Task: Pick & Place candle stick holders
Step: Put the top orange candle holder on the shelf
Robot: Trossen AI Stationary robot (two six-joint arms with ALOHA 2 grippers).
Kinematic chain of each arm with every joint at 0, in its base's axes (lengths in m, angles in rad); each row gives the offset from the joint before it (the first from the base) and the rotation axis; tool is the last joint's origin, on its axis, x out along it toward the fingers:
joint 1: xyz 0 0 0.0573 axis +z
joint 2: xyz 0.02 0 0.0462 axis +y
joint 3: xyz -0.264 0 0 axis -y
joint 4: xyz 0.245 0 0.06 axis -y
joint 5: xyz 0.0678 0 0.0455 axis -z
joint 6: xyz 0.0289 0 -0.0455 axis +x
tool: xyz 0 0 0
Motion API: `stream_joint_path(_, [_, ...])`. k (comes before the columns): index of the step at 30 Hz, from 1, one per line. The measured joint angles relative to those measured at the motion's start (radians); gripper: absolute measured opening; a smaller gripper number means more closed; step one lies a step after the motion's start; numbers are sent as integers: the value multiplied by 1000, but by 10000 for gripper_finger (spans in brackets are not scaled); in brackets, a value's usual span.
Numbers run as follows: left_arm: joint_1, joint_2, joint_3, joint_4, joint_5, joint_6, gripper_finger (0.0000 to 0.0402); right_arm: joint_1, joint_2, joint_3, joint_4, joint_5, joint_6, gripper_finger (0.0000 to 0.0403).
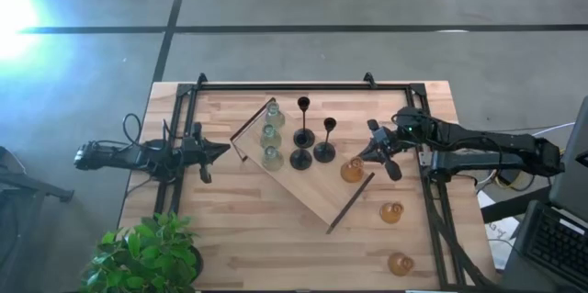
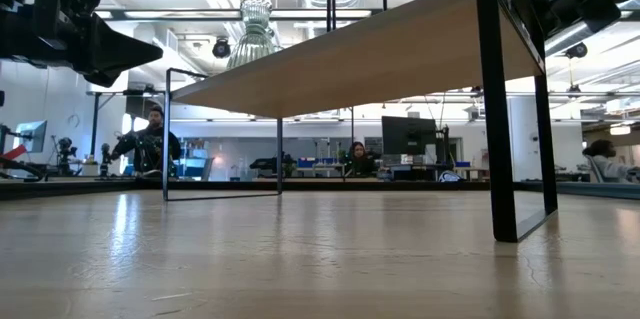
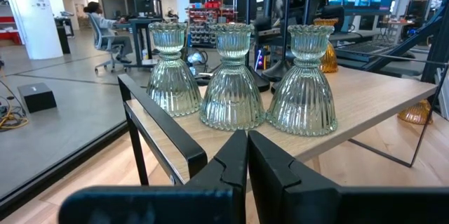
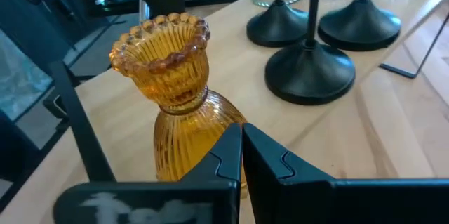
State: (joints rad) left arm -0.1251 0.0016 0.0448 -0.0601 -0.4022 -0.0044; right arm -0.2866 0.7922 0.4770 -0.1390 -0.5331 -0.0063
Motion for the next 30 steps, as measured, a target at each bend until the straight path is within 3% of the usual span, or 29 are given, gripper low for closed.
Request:
stream_joint_path(15, [0,0,0,0,0,0,18,27,-2,0,13,-8,-18,8])
stream_joint_path(22, [0,0,0,0,0,0,16,27,-101,44,-135,326,-99,8])
stream_joint_path(30, [0,0,0,0,0,0,18,53,-227,212,-605,614,308,8])
